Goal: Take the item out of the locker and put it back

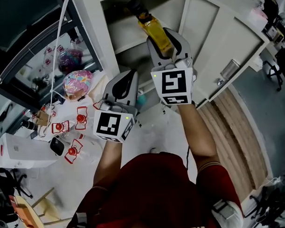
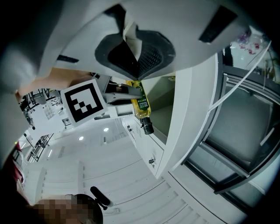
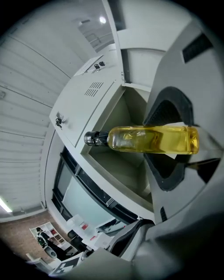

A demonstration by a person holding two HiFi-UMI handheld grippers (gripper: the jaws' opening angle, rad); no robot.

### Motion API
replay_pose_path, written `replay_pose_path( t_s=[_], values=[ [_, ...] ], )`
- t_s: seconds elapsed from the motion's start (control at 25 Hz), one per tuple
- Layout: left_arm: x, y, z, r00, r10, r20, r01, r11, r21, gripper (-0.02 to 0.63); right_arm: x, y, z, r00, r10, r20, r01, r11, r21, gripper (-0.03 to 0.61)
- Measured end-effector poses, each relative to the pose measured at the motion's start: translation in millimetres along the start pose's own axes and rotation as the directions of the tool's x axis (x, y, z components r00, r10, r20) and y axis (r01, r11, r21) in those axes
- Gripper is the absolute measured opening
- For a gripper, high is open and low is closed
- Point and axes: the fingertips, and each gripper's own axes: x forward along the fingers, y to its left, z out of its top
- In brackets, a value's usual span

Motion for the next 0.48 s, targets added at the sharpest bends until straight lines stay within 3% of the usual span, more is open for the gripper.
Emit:
replay_pose_path(
  t_s=[0.48],
  values=[
    [-1.1,-4.6,-12.3,0.999,0.022,-0.027,-0.022,1.000,0.001,0.006,-25.2,13.5,-38.9,0.999,0.034,-0.005,-0.033,0.997,0.069,0.183]
  ],
)
